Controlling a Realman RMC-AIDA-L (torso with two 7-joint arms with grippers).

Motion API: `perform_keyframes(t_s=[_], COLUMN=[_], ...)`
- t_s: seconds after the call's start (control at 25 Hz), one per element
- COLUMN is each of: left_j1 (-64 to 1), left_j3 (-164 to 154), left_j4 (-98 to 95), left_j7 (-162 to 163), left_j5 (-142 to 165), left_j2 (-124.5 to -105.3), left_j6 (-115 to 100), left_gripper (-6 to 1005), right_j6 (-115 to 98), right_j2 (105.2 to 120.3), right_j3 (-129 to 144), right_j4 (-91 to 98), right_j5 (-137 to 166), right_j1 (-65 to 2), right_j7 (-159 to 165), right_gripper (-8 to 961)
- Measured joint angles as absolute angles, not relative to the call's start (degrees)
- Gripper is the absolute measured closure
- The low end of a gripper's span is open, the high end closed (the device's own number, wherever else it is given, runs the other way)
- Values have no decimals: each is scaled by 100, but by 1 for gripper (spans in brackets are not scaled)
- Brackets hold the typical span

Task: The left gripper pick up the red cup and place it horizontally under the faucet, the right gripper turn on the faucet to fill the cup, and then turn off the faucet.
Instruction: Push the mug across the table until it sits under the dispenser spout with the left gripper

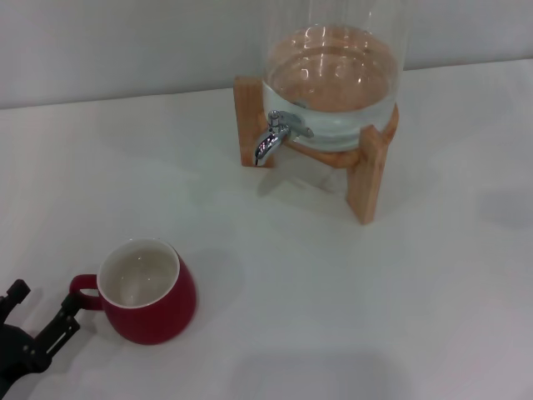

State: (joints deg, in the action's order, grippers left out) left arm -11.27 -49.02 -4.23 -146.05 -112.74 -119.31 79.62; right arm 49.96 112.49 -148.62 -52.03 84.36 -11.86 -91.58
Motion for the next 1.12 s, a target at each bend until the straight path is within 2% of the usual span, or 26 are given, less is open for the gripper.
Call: perform_keyframes(t_s=[1.12], left_j1=[-1326], left_j3=[-4937], left_j4=[-410], left_j7=[-14503], left_j5=[-11207], left_j2=[-11936], left_j6=[7676], left_gripper=[261], right_j6=[5010], right_j2=[11259], right_j3=[-14862], right_j4=[-5203], right_j5=[8438], right_j1=[-1151], right_j7=[-9160], right_gripper=[232])
